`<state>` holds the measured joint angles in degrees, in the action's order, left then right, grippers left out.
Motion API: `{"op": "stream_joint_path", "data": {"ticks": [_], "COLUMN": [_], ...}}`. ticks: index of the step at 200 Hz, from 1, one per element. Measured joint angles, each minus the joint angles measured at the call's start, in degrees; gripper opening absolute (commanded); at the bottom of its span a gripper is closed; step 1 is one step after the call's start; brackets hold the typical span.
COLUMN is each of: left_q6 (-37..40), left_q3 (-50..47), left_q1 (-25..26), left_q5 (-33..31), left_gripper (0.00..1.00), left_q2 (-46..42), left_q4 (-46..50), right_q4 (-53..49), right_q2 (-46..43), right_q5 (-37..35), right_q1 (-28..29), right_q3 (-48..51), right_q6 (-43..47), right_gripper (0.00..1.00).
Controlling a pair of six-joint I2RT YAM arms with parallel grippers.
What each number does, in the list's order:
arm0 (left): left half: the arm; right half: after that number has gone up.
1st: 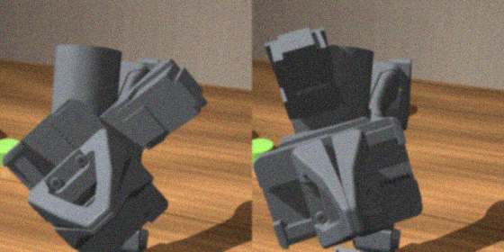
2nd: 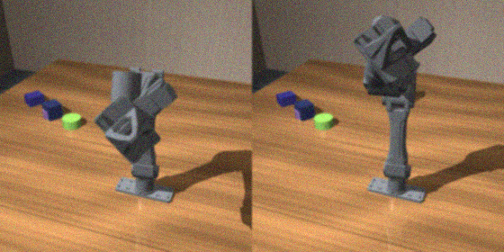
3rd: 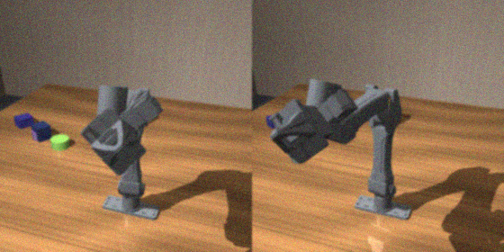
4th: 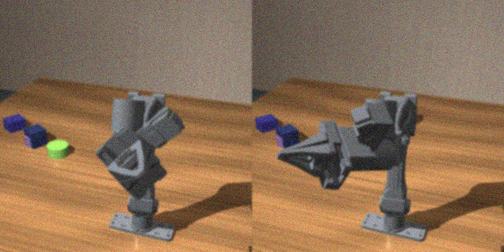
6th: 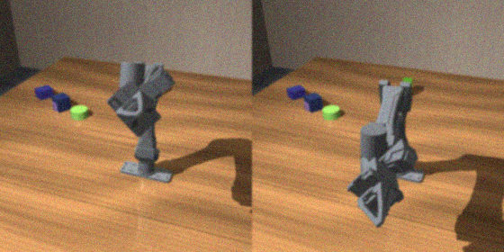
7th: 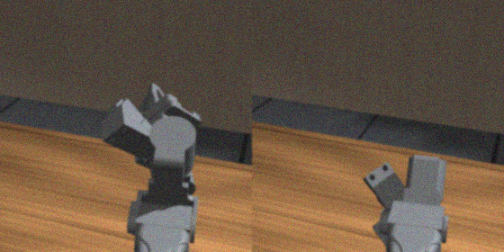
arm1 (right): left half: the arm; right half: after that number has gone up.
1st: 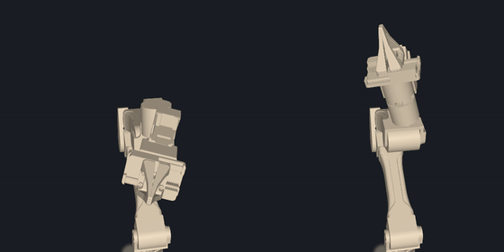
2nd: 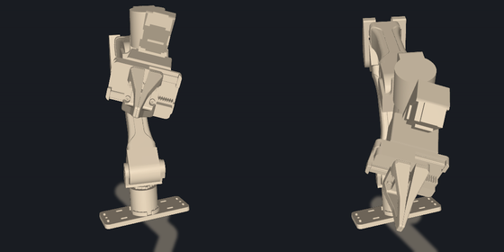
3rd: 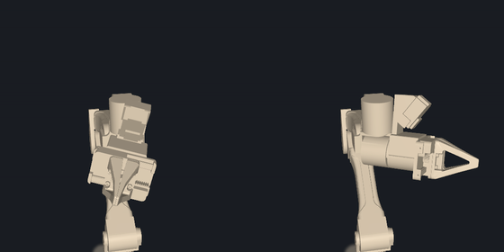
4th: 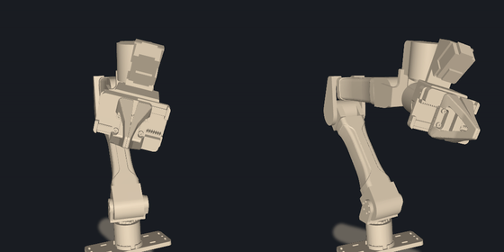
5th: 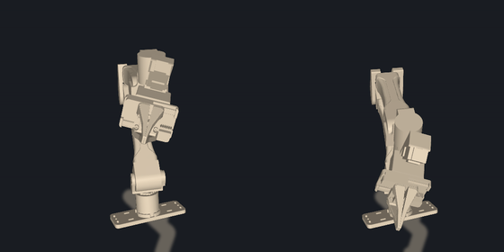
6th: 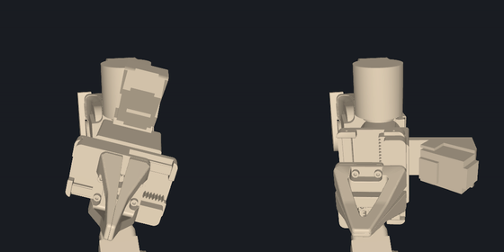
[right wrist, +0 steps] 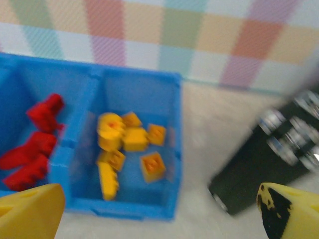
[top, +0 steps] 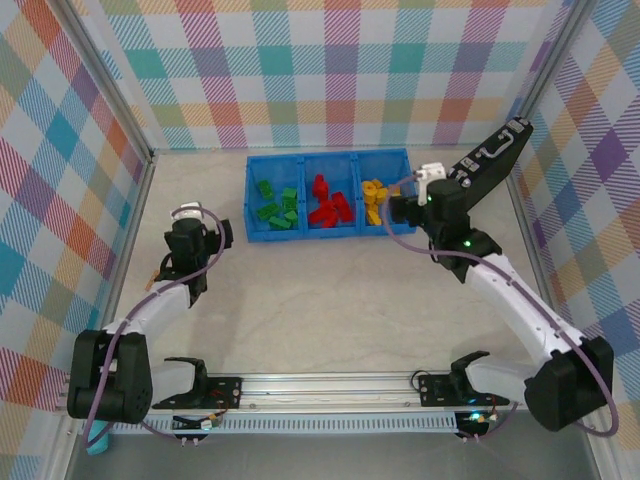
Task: Sort the legos into containers by color
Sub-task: Reset both arms
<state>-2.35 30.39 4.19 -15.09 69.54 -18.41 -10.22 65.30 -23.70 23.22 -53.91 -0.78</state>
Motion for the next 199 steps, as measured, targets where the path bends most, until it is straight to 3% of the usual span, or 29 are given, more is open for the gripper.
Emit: {"op": "stream_joint_path", "data": {"ticks": [29, 76, 115, 144, 183, 199], "left_q6": [-0.66, -0.61, -0.87, -0.70, 1.81, 2.40], "left_q3": [-2.40, -1.31, -4.48, -5.75, -6.21, -6.34], "left_q1": [0.00, -0.37, -0.37, -0.37, -0.33, -0.31], "left_q5": [-0.17, 1.55, 1.07, 0.68, 5.64, 6.84], "left_gripper": [1.00, 1.00, 1.00, 1.00, 1.00, 1.00], "left_q2": [5.05, 9.09, 9.14, 15.69, 20.83, 20.98], "left_q4": [-7.17, -8.81, -15.13, -19.47, -24.15, -25.66], "right_q4": [-1.46, 0.39, 4.09, 7.48, 20.92, 24.92], "right_q2": [-6.93, -13.29, -9.40, -3.67, -1.20, 1.42], "right_q5": [-3.61, -6.19, -8.09, -8.72, -8.39, -4.74], "right_q1": [-1.18, -4.11, -7.08, -9.49, -10.64, -12.15], "right_q3": [8.50, 18.38, 20.52, 20.61, 25.86, 26.75], "right_q6": [-4.63, -9.75, -14.12, -14.80, -9.25, -5.75], "right_gripper": [0.99, 0.99, 0.99, 0.99, 0.99, 0.99]}}
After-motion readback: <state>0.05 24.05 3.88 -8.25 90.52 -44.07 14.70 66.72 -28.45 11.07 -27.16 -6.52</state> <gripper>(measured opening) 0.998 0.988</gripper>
